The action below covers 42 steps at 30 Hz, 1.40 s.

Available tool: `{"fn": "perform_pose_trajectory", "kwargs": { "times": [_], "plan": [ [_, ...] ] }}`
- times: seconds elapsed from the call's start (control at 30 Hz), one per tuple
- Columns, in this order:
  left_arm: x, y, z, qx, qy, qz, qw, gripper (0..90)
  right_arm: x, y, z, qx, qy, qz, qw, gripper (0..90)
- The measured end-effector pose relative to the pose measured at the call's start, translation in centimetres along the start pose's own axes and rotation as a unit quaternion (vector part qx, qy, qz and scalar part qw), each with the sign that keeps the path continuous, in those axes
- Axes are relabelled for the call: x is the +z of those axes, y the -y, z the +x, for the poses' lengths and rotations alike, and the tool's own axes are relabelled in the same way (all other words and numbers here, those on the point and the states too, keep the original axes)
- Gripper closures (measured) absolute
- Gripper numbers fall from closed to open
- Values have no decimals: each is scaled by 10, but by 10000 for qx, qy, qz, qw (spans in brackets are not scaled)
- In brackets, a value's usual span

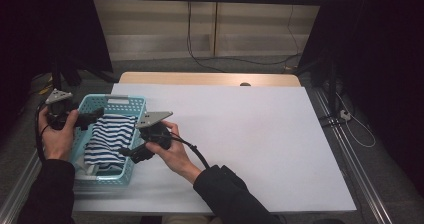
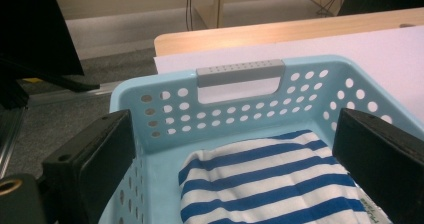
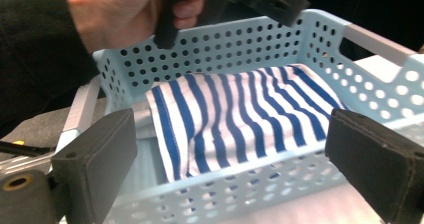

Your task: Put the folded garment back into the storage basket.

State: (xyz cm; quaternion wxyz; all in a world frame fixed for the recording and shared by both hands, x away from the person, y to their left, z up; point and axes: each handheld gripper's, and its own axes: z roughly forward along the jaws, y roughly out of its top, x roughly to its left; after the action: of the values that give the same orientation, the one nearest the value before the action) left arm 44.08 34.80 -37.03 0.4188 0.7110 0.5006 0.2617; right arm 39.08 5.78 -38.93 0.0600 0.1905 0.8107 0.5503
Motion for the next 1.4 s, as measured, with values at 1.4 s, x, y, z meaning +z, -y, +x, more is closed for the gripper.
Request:
{"fn": "perform_pose_trajectory", "kwargs": {
  "times": [1.4],
  "plan": [
    [-70,24,-62,35,3,-944,9955,49,-113,41,-31,97,1544,-666,9857,36]
  ]
}}
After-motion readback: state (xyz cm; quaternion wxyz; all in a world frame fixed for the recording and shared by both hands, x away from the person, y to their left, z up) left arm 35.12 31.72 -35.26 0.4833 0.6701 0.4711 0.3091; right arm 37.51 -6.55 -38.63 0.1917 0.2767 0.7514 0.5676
